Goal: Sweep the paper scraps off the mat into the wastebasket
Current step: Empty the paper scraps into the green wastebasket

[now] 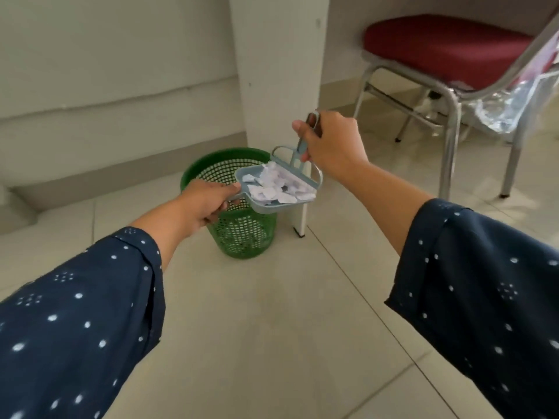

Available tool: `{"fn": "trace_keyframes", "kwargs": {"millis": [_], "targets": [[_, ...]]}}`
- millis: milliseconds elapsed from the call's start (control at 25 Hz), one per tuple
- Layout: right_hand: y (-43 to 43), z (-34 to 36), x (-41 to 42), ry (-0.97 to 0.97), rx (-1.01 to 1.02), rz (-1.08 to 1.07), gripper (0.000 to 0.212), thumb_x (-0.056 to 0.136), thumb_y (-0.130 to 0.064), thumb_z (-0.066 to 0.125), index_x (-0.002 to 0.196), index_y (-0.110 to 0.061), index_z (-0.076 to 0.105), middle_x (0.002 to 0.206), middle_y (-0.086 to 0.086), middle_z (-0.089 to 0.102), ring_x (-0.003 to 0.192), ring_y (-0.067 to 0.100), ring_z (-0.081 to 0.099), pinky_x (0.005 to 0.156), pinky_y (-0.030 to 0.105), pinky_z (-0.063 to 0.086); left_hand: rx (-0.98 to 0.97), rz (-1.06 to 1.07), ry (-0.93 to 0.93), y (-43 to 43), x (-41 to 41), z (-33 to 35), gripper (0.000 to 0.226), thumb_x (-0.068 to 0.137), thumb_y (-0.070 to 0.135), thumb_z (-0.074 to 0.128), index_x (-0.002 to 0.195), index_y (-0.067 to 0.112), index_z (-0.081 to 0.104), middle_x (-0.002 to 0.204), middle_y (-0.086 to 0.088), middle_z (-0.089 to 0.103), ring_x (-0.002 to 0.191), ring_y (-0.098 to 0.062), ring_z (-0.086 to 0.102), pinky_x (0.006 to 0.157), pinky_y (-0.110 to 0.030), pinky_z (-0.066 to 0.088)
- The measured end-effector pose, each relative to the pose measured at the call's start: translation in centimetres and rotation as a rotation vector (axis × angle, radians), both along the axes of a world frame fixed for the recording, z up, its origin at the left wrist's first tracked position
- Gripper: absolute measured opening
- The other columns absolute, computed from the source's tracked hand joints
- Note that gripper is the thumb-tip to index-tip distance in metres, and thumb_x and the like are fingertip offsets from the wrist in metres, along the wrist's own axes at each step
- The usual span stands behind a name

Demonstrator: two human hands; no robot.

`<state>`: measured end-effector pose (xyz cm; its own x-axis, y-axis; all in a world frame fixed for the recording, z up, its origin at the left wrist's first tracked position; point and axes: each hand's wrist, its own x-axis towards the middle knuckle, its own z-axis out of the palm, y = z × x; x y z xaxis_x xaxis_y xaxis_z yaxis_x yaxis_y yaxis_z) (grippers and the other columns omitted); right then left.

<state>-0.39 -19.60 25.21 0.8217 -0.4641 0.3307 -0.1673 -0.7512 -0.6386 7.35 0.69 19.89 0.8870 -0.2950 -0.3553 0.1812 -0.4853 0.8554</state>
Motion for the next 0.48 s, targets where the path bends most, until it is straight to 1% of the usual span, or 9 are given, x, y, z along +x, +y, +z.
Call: {"fn": "trace_keyframes", "kwargs": {"millis": [40, 80, 120, 160, 200, 240, 280, 360, 480], "targets": [[0.8, 0.0, 1.6, 0.005, 0.005, 0.017, 0.035, 0.097, -0.046, 0.050, 0.089, -0.013, 0.060, 0.073, -0.001, 0.072, 0.053, -0.001, 0.065, 0.054, 0.017, 0.048, 0.017, 0.022, -0.013, 0.8, 1.3, 0.3, 0.023, 0.089, 0.037, 0.065, 0.085, 0.015, 0.070, 0.059, 0.000, 0.046, 0.048, -0.012, 0.031, 0.047, -0.022, 0.026], [1.7, -0.3, 3.0, 0.008, 0.027, 0.038, 0.036, 0.098, -0.046, 0.049, 0.091, -0.013, 0.061, 0.075, -0.001, 0.073, 0.056, 0.000, 0.066, 0.058, 0.020, 0.053, 0.045, 0.038, -0.042, 1.6, 2.5, 0.6, 0.023, 0.089, 0.037, 0.065, 0.085, 0.015, 0.069, 0.060, 0.000, 0.047, 0.047, -0.013, 0.034, 0.047, -0.022, 0.027], [2.4, -0.9, 4.0, 0.004, 0.072, 0.059, 0.035, 0.098, -0.044, 0.049, 0.093, -0.012, 0.063, 0.076, 0.000, 0.073, 0.062, 0.005, 0.069, 0.065, 0.027, 0.058, 0.083, 0.045, -0.093, 2.2, 3.5, 0.8, 0.025, 0.088, 0.038, 0.065, 0.084, 0.014, 0.068, 0.060, -0.001, 0.049, 0.048, -0.013, 0.036, 0.047, -0.022, 0.028], [3.1, -1.6, 4.7, -0.003, 0.126, 0.076, 0.035, 0.098, -0.042, 0.049, 0.096, -0.012, 0.065, 0.078, 0.002, 0.074, 0.069, 0.011, 0.071, 0.073, 0.035, 0.060, 0.131, 0.050, -0.169, 2.6, 4.3, 0.8, 0.027, 0.088, 0.039, 0.064, 0.081, 0.013, 0.068, 0.061, -0.002, 0.050, 0.049, -0.015, 0.039, 0.047, -0.023, 0.030], [3.9, -2.6, 5.4, -0.013, 0.169, 0.085, 0.034, 0.099, -0.040, 0.049, 0.098, -0.011, 0.066, 0.080, 0.004, 0.075, 0.074, 0.016, 0.072, 0.077, 0.041, 0.060, 0.194, 0.060, -0.272, 3.0, 5.1, 0.6, 0.030, 0.088, 0.039, 0.063, 0.078, 0.012, 0.067, 0.062, -0.003, 0.053, 0.051, -0.016, 0.043, 0.049, -0.024, 0.031], [4.6, -3.6, 5.9, -0.021, 0.190, 0.084, 0.033, 0.099, -0.039, 0.049, 0.100, -0.011, 0.067, 0.082, 0.005, 0.075, 0.078, 0.020, 0.072, 0.078, 0.043, 0.059, 0.272, 0.073, -0.397, 3.3, 5.8, 0.5, 0.031, 0.089, 0.039, 0.062, 0.077, 0.011, 0.068, 0.065, -0.005, 0.057, 0.056, -0.019, 0.048, 0.052, -0.026, 0.034], [5.2, -4.7, 6.2, -0.027, 0.196, 0.081, 0.032, 0.099, -0.038, 0.049, 0.100, -0.012, 0.068, 0.083, 0.006, 0.074, 0.078, 0.022, 0.071, 0.076, 0.043, 0.059, 0.357, 0.076, -0.537, 3.5, 6.4, 0.2, 0.032, 0.091, 0.037, 0.060, 0.078, 0.009, 0.069, 0.069, -0.007, 0.061, 0.062, -0.023, 0.053, 0.057, -0.028, 0.036], [6.3, -6.6, 6.3, -0.034, 0.195, 0.075, 0.029, 0.100, -0.037, 0.048, 0.102, -0.017, 0.068, 0.082, 0.005, 0.073, 0.076, 0.023, 0.069, 0.070, 0.039, 0.058, 0.506, 0.012, -0.794, 3.9, 7.1, -0.2, 0.031, 0.094, 0.033, 0.055, 0.079, 0.007, 0.067, 0.076, -0.009, 0.064, 0.074, -0.030, 0.060, 0.063, -0.031, 0.037], [7.2, -8.0, 6.2, -0.045, 0.178, 0.067, 0.028, 0.100, -0.035, 0.047, 0.105, -0.019, 0.069, 0.083, 0.004, 0.072, 0.076, 0.022, 0.067, 0.068, 0.036, 0.056, 0.690, -0.141, -1.060, 4.3, 7.1, -0.9, 0.028, 0.097, 0.028, 0.050, 0.082, 0.007, 0.060, 0.078, -0.010, 0.057, 0.080, -0.037, 0.060, 0.062, -0.035, 0.036]]}}
